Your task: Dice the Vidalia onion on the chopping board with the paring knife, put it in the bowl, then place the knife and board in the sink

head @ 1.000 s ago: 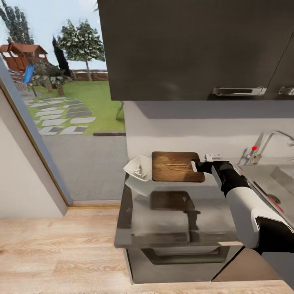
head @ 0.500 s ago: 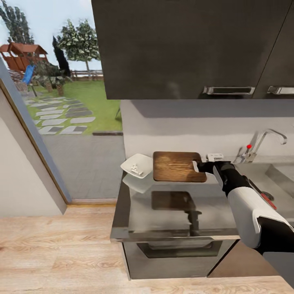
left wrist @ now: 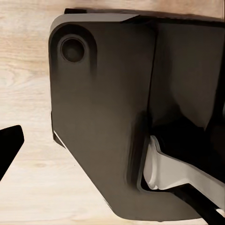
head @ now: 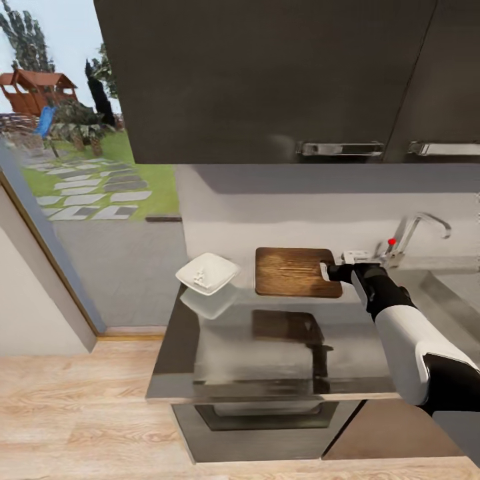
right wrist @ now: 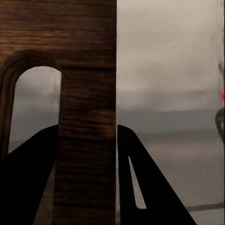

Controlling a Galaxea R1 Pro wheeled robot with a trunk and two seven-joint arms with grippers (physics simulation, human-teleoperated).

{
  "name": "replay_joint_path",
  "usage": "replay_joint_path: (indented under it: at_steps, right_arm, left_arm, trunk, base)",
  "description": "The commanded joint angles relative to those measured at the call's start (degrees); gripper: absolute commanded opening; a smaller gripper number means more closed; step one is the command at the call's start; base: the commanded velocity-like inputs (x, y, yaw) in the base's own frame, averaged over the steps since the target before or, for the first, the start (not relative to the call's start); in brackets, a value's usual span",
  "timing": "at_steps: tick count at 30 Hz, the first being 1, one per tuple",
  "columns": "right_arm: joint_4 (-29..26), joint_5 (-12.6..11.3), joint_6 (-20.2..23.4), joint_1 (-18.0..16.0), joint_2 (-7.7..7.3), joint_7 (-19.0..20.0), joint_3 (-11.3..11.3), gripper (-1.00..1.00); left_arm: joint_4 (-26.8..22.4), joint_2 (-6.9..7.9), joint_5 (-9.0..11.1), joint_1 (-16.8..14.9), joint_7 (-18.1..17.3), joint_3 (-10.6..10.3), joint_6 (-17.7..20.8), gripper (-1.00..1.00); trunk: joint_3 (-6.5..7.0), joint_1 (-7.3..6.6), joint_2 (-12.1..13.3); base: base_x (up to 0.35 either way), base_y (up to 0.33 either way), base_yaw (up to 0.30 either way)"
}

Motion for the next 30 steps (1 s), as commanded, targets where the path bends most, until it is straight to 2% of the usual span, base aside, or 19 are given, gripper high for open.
replay_joint_path:
  at_steps: [1, 15, 30]
  right_arm:
    - [-0.11, 0.46, 0.26, -0.04, 0.01, 0.5, -0.36, -1.0]
    - [-0.02, 0.46, 0.28, -0.04, 0.1, 0.37, -0.32, -1.0]
    - [0.3, 0.39, 0.28, -0.04, 0.15, -0.22, -0.29, -1.0]
  left_arm:
    - [0.23, -0.04, 0.5, -0.11, 0.06, -0.48, -0.28, 1.0]
    - [0.23, -0.1, 0.5, -0.11, 0.07, -0.48, -0.28, 1.0]
    - [0.23, -0.04, 0.5, -0.11, 0.07, -0.48, -0.28, 1.0]
  trunk:
    - [-0.11, 0.04, -0.12]
    - [-0.07, 0.04, -0.12]
    - [0.75, 0.04, -0.12]
  base:
    - [0.032, -0.319, 0.0]
    - [0.002, -0.336, -0.009]
    - [0.0, -0.338, -0.184]
